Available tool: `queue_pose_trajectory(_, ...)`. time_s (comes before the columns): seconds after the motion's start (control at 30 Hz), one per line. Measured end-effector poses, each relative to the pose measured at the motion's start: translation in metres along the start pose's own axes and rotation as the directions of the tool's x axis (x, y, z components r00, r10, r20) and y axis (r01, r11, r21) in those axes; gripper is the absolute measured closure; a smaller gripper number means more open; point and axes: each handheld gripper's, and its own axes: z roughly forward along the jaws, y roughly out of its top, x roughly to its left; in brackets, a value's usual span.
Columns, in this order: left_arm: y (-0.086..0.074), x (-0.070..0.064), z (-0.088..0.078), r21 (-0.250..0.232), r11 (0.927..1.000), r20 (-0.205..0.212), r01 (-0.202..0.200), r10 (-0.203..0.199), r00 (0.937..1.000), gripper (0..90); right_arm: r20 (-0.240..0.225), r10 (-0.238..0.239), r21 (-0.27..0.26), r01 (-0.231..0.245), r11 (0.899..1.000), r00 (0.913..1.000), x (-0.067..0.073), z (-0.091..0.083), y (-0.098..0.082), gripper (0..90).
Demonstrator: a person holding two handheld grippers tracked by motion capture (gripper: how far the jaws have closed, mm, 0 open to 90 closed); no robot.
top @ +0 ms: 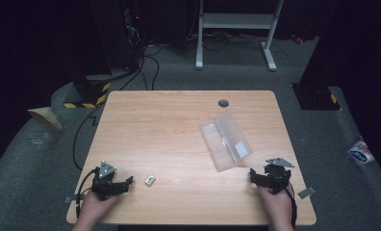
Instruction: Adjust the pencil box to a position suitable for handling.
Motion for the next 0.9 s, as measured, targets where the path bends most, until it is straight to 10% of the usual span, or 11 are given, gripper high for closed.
queue_pose_trajectory(0.9, 0.000, 0.001, 0.000, 0.003, 1.0000, 0.006, -0.006, 0.006, 1.0000, 15.2, -0.032, -0.060, -0.056, 0.058, 0.997, 0.9977, 0.005, -0.011, 0.001, 10.4)
